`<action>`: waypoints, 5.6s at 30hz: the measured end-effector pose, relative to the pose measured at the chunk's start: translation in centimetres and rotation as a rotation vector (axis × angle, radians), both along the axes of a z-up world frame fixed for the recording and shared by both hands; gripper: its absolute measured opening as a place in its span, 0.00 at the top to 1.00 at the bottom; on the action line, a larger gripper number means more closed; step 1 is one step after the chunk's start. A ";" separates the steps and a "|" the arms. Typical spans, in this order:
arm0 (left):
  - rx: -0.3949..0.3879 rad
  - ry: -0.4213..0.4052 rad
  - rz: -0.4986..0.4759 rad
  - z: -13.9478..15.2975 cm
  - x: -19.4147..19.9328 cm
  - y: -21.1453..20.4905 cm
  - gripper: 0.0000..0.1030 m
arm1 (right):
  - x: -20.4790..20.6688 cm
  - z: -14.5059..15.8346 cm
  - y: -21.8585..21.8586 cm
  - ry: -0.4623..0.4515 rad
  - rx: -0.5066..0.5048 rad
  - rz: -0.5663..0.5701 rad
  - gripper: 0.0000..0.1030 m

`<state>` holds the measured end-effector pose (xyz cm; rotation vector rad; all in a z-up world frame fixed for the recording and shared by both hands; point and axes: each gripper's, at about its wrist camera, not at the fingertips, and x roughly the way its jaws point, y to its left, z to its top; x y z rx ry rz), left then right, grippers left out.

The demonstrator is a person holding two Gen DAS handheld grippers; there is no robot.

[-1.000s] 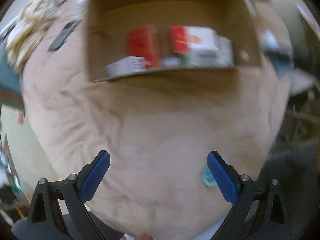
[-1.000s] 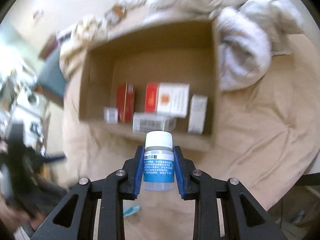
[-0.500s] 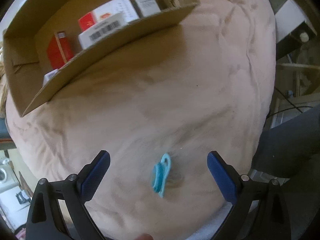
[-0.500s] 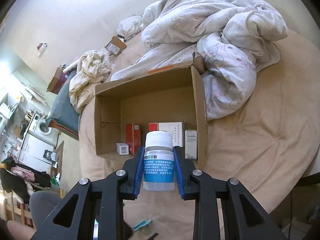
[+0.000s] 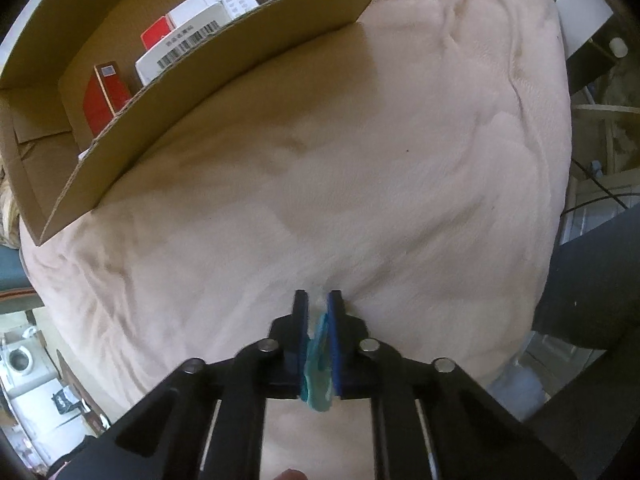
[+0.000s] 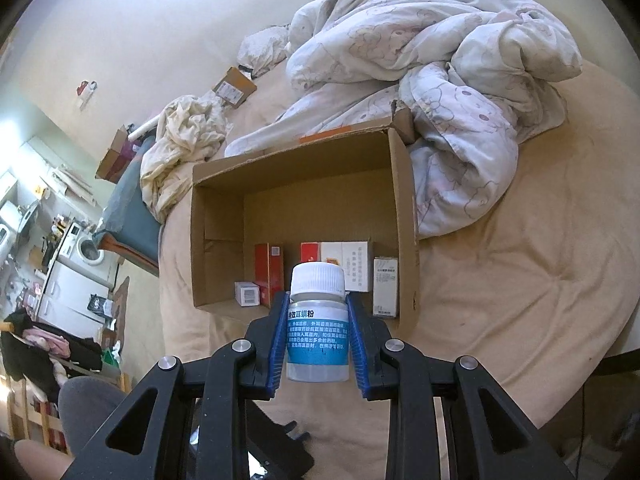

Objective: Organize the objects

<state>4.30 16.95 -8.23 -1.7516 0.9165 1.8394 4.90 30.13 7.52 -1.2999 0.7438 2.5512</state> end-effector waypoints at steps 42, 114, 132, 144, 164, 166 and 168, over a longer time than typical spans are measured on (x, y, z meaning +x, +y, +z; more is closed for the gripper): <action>0.124 -0.015 0.282 3.6 -7.1 -9.4 0.27 | -2.3 -5.3 -1.9 -0.184 0.073 0.056 0.70; 0.366 0.268 0.440 6.6 -20.2 -8.6 0.50 | -11.1 -7.6 -2.8 -0.150 0.086 0.046 0.70; 0.409 0.336 0.420 10.3 -18.2 -8.8 0.26 | -9.7 -3.9 -1.9 -0.040 0.114 -0.009 0.01; 0.457 0.290 0.531 14.6 -12.5 -14.9 0.18 | -2.4 0.7 -5.6 0.036 0.194 0.029 0.00; 0.457 0.386 0.587 11.7 -8.5 -18.4 0.01 | 0.6 -3.6 -7.3 -0.009 0.337 0.003 0.00; 0.467 0.354 0.613 11.3 -8.9 -18.8 0.00 | 0.3 -4.0 -6.9 -0.022 0.332 0.000 0.00; 0.465 0.338 0.620 11.0 -9.1 -18.5 0.01 | 0.2 -4.2 -6.8 -0.028 0.325 -0.003 0.00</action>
